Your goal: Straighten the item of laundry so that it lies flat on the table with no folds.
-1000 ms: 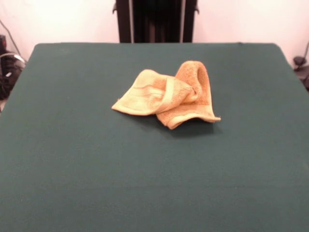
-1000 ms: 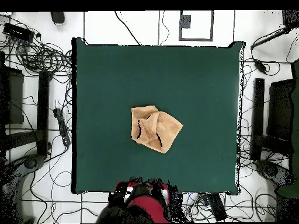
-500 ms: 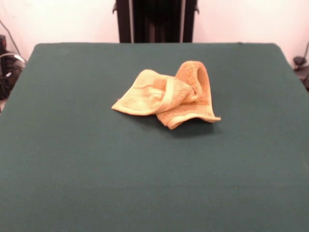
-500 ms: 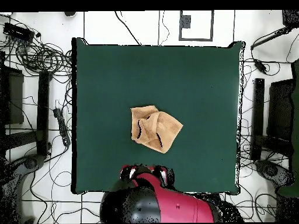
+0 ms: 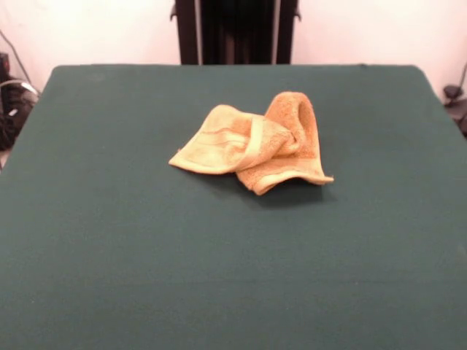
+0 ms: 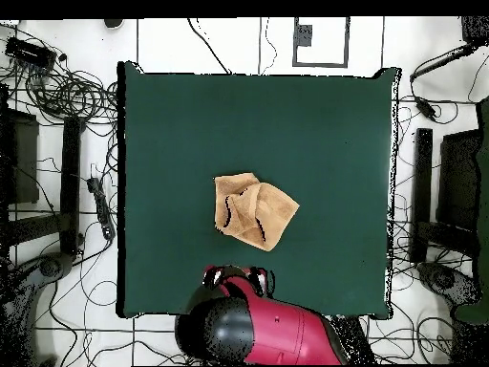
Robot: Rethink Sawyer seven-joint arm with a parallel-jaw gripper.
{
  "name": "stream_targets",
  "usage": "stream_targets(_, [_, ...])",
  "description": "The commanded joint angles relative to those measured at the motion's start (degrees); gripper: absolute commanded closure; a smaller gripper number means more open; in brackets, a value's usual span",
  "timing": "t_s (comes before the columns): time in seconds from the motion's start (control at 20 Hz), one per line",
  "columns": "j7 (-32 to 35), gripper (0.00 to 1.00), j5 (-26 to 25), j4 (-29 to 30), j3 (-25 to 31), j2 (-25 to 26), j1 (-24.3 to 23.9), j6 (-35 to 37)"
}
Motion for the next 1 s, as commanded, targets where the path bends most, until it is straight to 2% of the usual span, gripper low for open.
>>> stream_targets(0.05, [8.04, 0.0, 1.07, 7.35, 5.76, 5.12, 0.75, -4.76])
stream_targets(0.3, [7.98, 0.0, 2.04, 7.93, 7.49, 6.92, 0.04, -7.93])
stream_targets(0.5, [4.17, 0.0, 3.26, 8.81, 14.44, 7.32, -3.96, -12.35])
stream_targets(0.7, [3.79, 0.0, 2.97, 5.1, 13.51, 2.6, -2.2, -2.85])
stream_targets(1.0, [1.88, 0.0, 2.29, -5.48, 12.34, -4.92, -0.47, 18.1])
